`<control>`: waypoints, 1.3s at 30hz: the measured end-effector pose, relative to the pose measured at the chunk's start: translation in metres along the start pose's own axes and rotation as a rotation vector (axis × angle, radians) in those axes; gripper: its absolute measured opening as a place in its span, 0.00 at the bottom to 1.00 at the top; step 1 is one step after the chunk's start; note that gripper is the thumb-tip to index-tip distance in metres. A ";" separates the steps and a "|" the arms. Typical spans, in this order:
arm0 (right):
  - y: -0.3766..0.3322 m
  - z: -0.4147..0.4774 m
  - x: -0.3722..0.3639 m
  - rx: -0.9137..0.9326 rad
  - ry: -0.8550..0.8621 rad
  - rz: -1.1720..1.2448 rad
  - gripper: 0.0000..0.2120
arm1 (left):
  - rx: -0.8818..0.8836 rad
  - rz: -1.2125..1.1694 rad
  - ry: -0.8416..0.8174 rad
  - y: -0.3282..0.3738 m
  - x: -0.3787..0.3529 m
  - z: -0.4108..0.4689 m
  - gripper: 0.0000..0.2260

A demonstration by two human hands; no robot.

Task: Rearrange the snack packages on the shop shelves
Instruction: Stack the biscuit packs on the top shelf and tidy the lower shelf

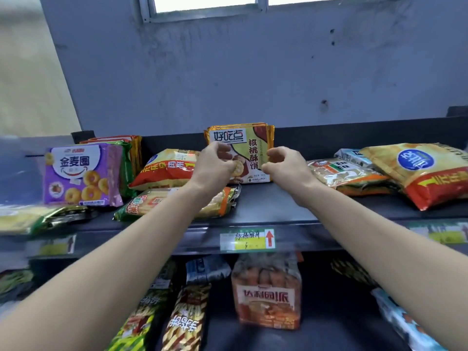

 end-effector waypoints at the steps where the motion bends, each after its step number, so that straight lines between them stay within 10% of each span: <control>1: -0.003 -0.013 0.003 0.025 0.007 -0.014 0.18 | -0.027 -0.019 -0.016 0.004 -0.001 -0.012 0.13; 26: 0.107 -0.254 0.224 -0.322 0.408 -0.309 0.14 | -0.065 -0.151 -0.716 0.038 -0.208 -0.197 0.08; 39: 0.294 -0.222 0.336 -0.575 0.233 -0.262 0.16 | 0.497 -0.210 -0.856 0.016 -0.446 -0.201 0.04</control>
Point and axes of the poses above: each hand's wrist, its own z-axis towards the middle knuckle, its own x-axis out of the back of the hand, y = z × x, the point moved 4 cm from there along z, towards the middle knuckle, and after that the axes turned 3 degrees about -y, right-handed, at the moved point
